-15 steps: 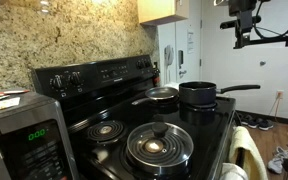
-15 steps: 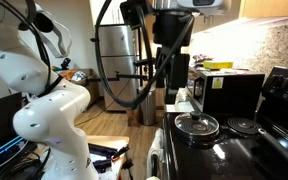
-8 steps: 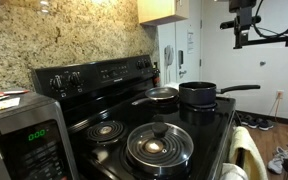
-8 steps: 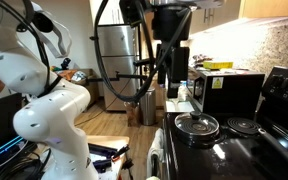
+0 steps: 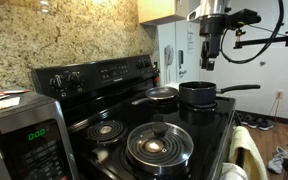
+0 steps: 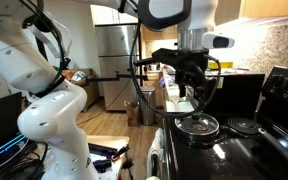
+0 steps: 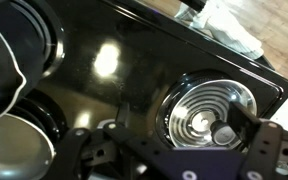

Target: Put the lid on the pot

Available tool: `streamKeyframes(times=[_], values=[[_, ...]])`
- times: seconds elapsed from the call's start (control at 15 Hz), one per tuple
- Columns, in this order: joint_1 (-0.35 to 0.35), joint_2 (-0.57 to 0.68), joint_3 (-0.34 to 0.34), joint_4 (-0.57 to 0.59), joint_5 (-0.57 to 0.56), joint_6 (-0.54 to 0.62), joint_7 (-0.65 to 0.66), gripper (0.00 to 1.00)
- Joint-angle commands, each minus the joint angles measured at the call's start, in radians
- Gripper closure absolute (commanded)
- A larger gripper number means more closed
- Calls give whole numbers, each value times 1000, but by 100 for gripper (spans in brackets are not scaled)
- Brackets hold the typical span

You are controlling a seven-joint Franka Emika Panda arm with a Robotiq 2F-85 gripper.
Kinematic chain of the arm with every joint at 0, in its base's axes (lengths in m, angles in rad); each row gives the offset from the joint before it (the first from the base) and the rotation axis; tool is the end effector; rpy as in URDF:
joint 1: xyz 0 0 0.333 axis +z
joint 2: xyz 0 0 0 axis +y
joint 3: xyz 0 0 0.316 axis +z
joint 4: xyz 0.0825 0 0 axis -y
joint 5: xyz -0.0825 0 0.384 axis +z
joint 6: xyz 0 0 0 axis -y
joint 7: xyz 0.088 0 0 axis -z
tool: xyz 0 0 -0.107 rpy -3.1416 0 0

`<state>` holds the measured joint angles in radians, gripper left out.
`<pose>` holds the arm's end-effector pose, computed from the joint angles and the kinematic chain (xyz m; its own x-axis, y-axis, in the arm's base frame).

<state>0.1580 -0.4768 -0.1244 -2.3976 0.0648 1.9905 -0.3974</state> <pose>0.4129 0.0143 0.4956 0.9105 0.4001 0.1046 0.4089 -0.9088 -0.0835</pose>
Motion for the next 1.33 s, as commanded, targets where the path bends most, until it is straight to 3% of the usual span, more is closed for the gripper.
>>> streamKeyframes(times=[0.0, 0.33, 0.73, 1.07, 1.27], values=[[49, 138, 23, 28, 96, 87, -111, 0], [82, 296, 85, 90, 193, 136, -182, 0], [46, 300, 109, 89, 197, 122, -170, 0], [29, 326, 233, 123, -75, 155, 246, 0], [50, 358, 298, 170, -123, 88, 416, 0]])
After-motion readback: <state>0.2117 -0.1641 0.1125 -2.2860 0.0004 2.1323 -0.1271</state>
